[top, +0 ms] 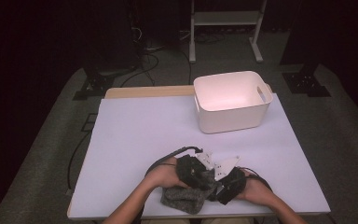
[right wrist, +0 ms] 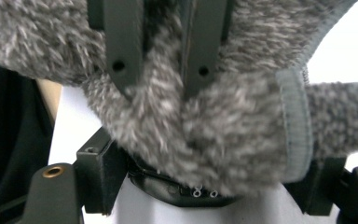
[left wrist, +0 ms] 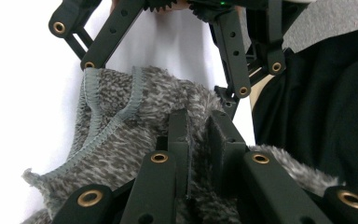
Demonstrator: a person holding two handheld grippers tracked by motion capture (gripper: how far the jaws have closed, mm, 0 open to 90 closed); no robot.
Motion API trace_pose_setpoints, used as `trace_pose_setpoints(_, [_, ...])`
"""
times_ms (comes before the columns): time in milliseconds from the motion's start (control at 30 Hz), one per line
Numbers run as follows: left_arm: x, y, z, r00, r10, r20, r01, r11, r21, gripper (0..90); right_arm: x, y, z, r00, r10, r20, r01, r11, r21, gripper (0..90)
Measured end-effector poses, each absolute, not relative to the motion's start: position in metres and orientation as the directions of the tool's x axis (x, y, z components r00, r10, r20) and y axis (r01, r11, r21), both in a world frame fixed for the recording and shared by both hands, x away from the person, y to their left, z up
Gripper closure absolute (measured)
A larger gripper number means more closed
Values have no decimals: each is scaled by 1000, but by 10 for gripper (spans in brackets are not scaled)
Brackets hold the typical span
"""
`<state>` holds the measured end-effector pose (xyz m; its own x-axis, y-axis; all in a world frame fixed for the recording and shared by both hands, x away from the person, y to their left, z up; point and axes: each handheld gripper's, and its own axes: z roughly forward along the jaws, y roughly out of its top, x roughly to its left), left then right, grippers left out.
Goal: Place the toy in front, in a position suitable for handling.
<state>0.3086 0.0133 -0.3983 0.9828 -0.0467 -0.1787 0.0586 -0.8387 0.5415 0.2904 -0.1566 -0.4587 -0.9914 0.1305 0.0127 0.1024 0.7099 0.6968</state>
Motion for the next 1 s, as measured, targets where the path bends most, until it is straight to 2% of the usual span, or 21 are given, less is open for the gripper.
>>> trace_pose_setpoints(167, [307, 25, -397, 988, -30, -153, 57, -845, 532, 803, 289, -157, -459, -991, 135, 16, 107, 703, 703, 234])
trace_pose_setpoints(733, [315, 110, -395, 978, 144, -151, 201, -845, 495, 802, 291, -158, -461, -993, 118, 4, 86, 699, 710, 234])
trace_pose_setpoints(1000, [319, 129, -394, 970, 202, -136, 242, -844, 479, 801, 291, -158, -460, -993, 116, 5, 86, 703, 706, 234])
